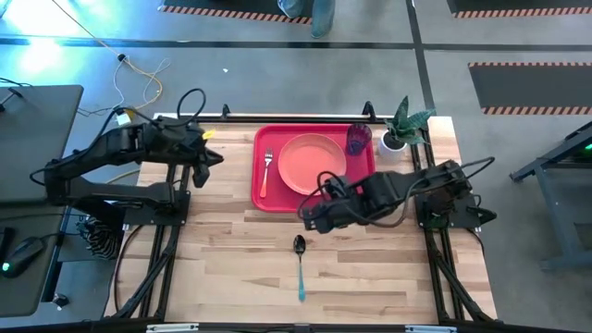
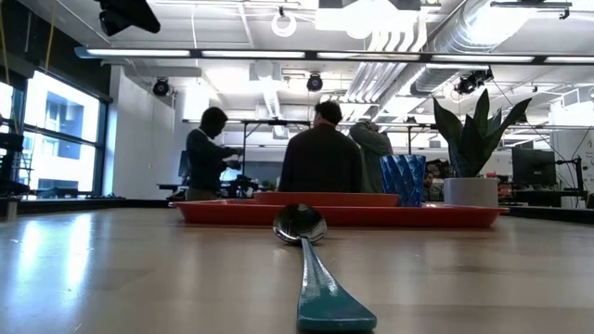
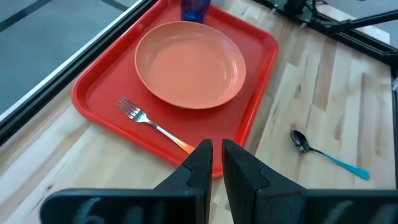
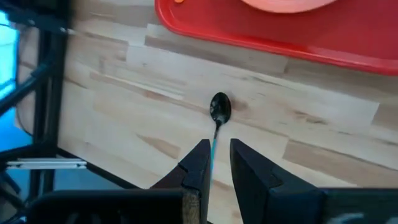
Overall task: Pick and place plate/cup/fork/spoon on tray
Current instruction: Put the black spoon beside the orange fork on the tray
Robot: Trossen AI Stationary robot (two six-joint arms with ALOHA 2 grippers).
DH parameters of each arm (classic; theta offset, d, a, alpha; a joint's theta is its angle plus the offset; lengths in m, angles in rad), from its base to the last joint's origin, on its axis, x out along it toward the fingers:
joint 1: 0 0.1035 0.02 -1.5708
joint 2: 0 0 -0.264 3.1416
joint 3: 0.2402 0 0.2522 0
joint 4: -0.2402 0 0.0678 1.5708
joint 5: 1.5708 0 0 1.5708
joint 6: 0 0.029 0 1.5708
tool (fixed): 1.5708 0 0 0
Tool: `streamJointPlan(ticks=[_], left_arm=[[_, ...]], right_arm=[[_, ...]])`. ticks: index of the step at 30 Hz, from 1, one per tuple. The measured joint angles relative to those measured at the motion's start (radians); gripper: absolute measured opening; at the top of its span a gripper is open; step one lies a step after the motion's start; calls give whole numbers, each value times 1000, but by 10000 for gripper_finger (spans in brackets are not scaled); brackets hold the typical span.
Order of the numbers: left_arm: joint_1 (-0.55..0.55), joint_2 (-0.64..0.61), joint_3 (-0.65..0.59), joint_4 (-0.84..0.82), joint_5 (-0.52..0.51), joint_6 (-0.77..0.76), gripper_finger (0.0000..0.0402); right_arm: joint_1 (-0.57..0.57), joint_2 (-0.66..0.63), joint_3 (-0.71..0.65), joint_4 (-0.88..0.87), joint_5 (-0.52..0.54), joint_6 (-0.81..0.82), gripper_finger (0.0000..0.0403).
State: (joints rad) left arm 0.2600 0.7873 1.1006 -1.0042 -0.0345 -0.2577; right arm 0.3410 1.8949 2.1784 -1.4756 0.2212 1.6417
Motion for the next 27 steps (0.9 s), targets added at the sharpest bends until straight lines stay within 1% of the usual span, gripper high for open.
streamJointPlan(ticks=[7,15,23,27], left_arm=[[-33,-25,-10,12,0,0,25],[-42,-26,-10,14,-1,-12,25],[-41,-26,-10,15,-2,-14,25],[-41,-26,-10,15,-2,-20,25]], right_arm=[[7,94,-1,20,-63,-5,53],[25,185,-1,78,-86,-9,53],[48,236,-1,107,-88,-9,53],[59,267,-1,133,-83,-8,65]])
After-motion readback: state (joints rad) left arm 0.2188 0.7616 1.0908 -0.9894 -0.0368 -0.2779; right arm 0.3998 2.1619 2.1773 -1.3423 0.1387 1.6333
